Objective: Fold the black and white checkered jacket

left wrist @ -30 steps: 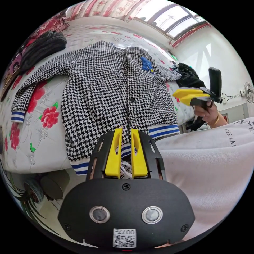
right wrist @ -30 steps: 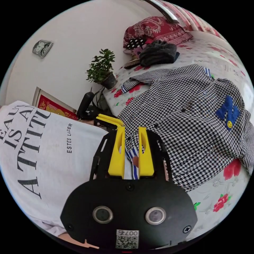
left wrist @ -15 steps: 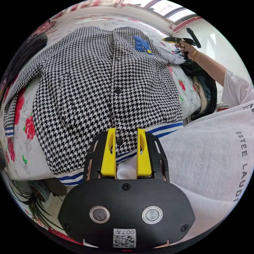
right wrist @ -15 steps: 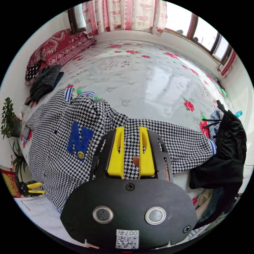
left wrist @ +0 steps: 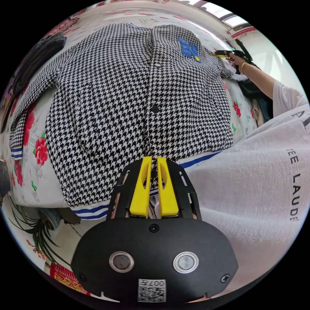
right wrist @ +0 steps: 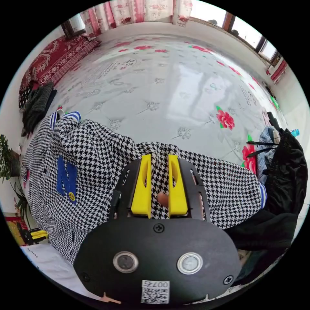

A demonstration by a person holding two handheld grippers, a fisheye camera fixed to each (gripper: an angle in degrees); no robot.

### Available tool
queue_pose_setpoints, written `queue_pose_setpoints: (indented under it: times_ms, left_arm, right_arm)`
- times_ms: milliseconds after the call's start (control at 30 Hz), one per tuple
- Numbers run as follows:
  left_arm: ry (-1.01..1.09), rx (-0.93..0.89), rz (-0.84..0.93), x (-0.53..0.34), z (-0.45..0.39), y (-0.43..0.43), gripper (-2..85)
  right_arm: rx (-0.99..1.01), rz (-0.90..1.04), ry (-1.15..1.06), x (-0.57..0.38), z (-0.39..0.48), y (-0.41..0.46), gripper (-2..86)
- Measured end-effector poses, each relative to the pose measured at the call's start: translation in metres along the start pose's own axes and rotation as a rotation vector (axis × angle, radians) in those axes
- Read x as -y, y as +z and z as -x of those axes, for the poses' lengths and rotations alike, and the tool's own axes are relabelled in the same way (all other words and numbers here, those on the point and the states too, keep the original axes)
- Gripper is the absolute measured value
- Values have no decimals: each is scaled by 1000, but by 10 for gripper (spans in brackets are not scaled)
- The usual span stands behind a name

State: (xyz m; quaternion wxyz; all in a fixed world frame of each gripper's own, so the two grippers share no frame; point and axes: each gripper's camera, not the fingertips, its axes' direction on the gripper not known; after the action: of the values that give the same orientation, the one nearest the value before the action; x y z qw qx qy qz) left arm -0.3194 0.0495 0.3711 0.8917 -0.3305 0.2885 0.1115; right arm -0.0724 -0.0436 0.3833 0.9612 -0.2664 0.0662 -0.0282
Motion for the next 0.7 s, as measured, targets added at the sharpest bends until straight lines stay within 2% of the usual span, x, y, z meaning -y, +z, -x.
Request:
queue_pose_setpoints:
  times_ms: [67, 100, 167, 267, 333, 400, 467, 600, 700]
  left_arm:
    - [0, 6, -2, -1, -2, 0, 26]
    - [-8, 3, -5, -1, -1, 0, 25]
    - [-15, -4, -6, -2, 1, 0, 23]
    - [-30, -26, -6, -4, 6, -2, 18]
    - [-42, -28, -8, -7, 8, -3, 14]
    - [-33, -14, -12, -10, 6, -5, 11]
    - [-17, -7, -24, -15, 5, -10, 5]
    - [15, -74, -113, -30, 5, -33, -4]
    - [74, -153, -167, -42, 4, -52, -6]
  right_arm:
    - [25, -167, -50, -2, 26, -33, 86]
    - [99, -229, -136, 1, 52, -48, 91]
    - [200, -245, -276, 11, 99, -57, 99]
    - [291, -196, -430, 29, 172, -46, 101]
    - [263, -123, -471, 39, 205, -24, 96]
    - [181, 47, -478, 50, 233, 13, 85]
    - [115, 66, -503, 52, 242, 14, 74]
    - [125, -262, -573, 27, 254, -58, 59]
    - [157, -434, -599, 10, 261, -86, 55]
